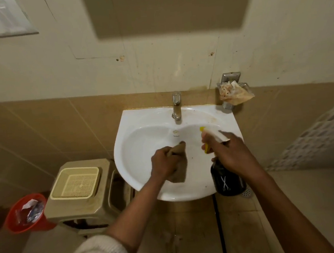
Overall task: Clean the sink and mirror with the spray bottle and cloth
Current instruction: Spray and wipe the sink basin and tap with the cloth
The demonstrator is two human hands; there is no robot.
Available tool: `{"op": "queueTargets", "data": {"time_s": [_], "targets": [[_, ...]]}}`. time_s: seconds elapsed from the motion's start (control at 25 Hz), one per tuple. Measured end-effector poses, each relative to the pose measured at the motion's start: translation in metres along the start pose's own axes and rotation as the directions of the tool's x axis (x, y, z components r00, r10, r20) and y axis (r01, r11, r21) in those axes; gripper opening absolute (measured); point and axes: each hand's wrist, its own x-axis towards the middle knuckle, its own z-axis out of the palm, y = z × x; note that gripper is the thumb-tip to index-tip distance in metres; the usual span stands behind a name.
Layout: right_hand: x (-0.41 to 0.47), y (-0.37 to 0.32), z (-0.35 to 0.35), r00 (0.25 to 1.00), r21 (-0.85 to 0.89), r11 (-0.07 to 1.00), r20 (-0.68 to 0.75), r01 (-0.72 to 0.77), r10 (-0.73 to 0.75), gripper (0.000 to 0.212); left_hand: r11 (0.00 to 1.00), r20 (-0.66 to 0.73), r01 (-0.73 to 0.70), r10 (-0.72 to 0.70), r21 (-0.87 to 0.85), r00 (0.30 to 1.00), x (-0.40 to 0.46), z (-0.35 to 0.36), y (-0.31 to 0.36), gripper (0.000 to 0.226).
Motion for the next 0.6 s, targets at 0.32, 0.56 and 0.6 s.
{"op": "queueTargets", "data": {"time_s": [0.32, 0.56, 0.6], "targets": [[-0.014, 0.05, 0.054, 0.969, -0.106, 0.964, 0.004, -0.245, 0.246, 0.04, 0.966, -0.257, -0.067, 0.132, 0.248, 0.957, 0.082, -0.015, -0.075, 0.037], [-0.022, 0.064, 0.039, 0.936, -0.148, 0.93, -0.156, -0.337, 0.315, 0.035, 0.794, -0.021, -0.15, 0.201, 0.59, 0.979, 0.117, 0.034, -0.086, 0.039], [-0.024, 0.064, 0.033, 0.927, -0.135, 0.923, -0.164, -0.361, 0.338, 0.034, 0.777, 0.005, -0.15, 0.186, 0.612, 0.983, 0.119, 0.045, -0.085, 0.039]]}}
